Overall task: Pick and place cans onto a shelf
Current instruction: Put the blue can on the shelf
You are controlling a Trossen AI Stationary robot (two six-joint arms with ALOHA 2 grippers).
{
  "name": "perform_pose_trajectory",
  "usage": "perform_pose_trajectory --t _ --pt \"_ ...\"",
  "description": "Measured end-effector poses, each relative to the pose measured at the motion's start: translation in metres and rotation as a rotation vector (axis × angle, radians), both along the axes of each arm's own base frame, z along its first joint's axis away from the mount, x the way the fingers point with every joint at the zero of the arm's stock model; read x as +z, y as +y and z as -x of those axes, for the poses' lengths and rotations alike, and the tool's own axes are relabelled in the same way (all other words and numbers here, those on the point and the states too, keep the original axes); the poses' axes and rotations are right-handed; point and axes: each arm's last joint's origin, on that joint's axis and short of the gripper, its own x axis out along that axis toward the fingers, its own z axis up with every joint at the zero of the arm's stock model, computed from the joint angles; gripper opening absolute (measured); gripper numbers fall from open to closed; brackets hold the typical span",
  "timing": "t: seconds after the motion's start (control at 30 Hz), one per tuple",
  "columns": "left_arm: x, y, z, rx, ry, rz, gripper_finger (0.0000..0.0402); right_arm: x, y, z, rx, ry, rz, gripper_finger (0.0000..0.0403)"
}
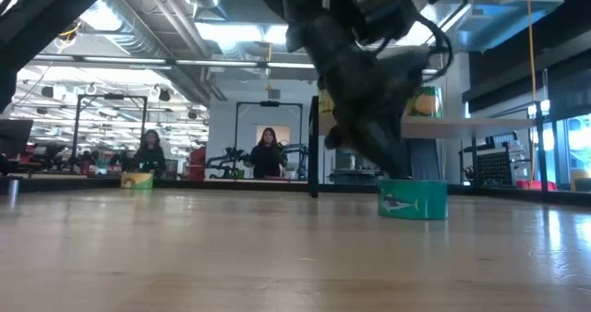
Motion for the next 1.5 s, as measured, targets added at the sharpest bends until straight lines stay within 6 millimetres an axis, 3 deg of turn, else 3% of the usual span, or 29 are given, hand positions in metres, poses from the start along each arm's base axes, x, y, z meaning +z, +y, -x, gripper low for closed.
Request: perform_pose_trajectory --t 0.1,0.3,0.57,0.73,0.93,1.13,1.5 --pt "0.022 0.008 0.004 -0.003 -0.034 0.062 0.0057 0.003 0.011 0.001 0.109 -0.039 -0.006 0.0069" --pt "0.110 0.017 0.027 0.023 -0.217 -0.031 0.0057 0.011 0.044 0.003 0.300 -0.082 0.029 0.0069" --pt "0.217 0.011 0.095 0.070 -0.415 -0.214 0.0057 0.009 0.093 -0.010 0.535 -0.081 -0.042 0.0069" --pt "0.256 0.003 0.136 0.081 -0.479 -0.234 0.0057 -0.018 0.122 -0.034 0.659 0.033 -0.103 0.0069" --pt "0.282 -0.011 0.169 0.081 -0.536 -0.255 0.0057 -0.065 0.145 -0.069 0.732 0.118 -0.106 0.0069" --pt "0.288 -0.022 0.194 0.052 -0.485 -0.270 0.0057 -0.105 0.155 -0.103 0.760 0.066 -0.092 0.0069" --pt "0.286 -0.040 0.205 0.017 -0.433 -0.264 0.0057 -0.187 0.157 -0.148 0.680 0.174 -0.050 0.0069"
